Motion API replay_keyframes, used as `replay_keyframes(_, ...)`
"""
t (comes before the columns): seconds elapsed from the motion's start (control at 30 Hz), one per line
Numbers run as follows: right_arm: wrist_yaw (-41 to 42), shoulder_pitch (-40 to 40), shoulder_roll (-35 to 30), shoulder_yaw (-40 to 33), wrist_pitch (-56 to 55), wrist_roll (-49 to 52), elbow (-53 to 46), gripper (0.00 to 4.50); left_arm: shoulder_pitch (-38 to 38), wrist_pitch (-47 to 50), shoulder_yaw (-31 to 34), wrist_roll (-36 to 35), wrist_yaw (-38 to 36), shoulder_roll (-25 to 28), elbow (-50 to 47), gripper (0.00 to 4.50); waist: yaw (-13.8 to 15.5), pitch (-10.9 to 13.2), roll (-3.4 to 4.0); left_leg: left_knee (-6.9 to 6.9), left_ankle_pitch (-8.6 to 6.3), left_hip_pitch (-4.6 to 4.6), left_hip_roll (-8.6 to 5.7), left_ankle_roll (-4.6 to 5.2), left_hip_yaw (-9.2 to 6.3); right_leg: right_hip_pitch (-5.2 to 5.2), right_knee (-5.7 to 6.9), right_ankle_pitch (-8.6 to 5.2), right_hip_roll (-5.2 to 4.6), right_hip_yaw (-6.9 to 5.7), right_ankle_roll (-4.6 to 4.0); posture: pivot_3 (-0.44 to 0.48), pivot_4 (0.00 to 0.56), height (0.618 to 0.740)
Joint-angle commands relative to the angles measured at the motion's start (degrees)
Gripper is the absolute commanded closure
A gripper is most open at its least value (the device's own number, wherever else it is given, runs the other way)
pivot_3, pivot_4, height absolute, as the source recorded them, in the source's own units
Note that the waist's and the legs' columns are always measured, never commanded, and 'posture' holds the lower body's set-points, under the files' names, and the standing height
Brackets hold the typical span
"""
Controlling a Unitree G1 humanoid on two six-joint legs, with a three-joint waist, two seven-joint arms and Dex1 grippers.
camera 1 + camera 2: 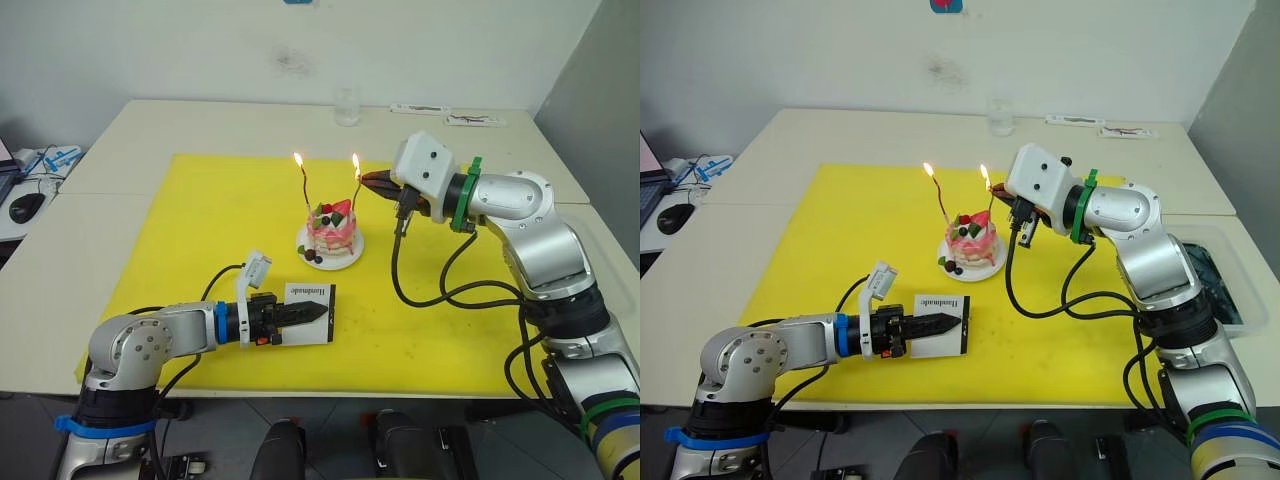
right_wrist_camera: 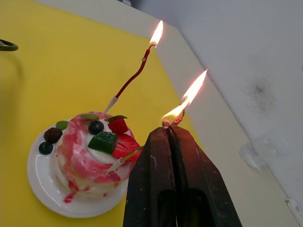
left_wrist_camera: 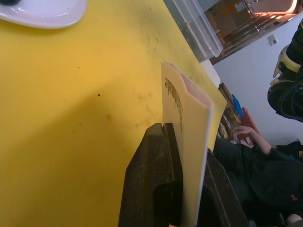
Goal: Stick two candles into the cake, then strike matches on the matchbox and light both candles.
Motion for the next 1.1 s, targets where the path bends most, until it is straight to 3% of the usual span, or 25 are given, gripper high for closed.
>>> replay_keyframes(0.03, 1.98, 2.08, -2.27, -3.21, 3.86, 3.75, -8.24, 4.48, -1.40, -0.23, -0.11, -1.35, -0.53, -0.27, -1.23, 4.50, 0.11, 0.00, 0.00, -0.01, 0.00, -0.01, 0.00, 0.00, -0.01, 0.01, -0.01, -0.01, 0.00, -0.01, -0.01, 0.000, 0.150, 0.740)
replay_keyframes(0.33, 0.22, 11.46, -10.31, -12.06, 15.60, 9.17, -22.24, 4.48, -2.99, 1.19, -1.41, -2.56, -1.46, -1.13, 0.27, 4.50, 0.42, 0.00, 0.00, 0.01, 0.00, -0.01, 0.00, 0.00, 0.00, 0.01, -0.03, -0.06, 0.00, 0.00, -0.09, 0.000, 0.150, 0.740)
replay_keyframes(0.5, -3.63, 22.14, -16.74, -24.15, 19.25, 7.23, -23.57, 4.48, -3.86, 1.43, -2.69, -2.73, -2.06, -1.88, 0.83, 4.50, 0.61, 0.00, 0.00, 0.05, 0.00, -0.03, -0.03, 0.00, 0.03, 0.03, -0.06, -0.12, -0.01, 0.02, -0.19, 0.000, 0.150, 0.740)
replay_keyframes(0.63, -6.36, 33.99, -18.65, -33.25, 17.54, 4.64, -22.99, 4.48, -4.02, 1.28, -3.54, -2.79, -1.85, -2.84, 0.83, 4.50, 0.66, 0.00, 0.00, 0.03, 0.00, -0.04, -0.03, 0.00, 0.06, 0.04, -0.11, -0.13, -0.02, 0.03, -0.20, 0.000, 0.150, 0.740)
replay_keyframes(0.77, -10.90, 42.44, -16.25, -39.56, 14.44, 1.97, -19.54, 4.48, -3.43, 0.96, -4.29, -2.75, -1.47, -4.11, 0.53, 4.50, 0.21, 0.00, 0.02, 0.03, 0.00, 0.02, -0.03, 0.01, 0.16, 0.02, -0.07, -0.12, -0.02, 0.11, -0.18, 0.000, 0.150, 0.740)
replay_keyframes(1.1, -19.01, 45.90, -14.31, -40.32, 6.48, -1.70, -5.48, 4.48, -3.76, 0.55, -5.42, -2.39, -0.31, -6.94, 0.67, 4.50, 0.13, -0.01, 0.03, 0.14, 0.01, 0.08, -0.03, 0.03, 0.25, 0.05, -0.04, -0.05, -0.01, 0.21, -0.09, 0.000, 0.150, 0.740)
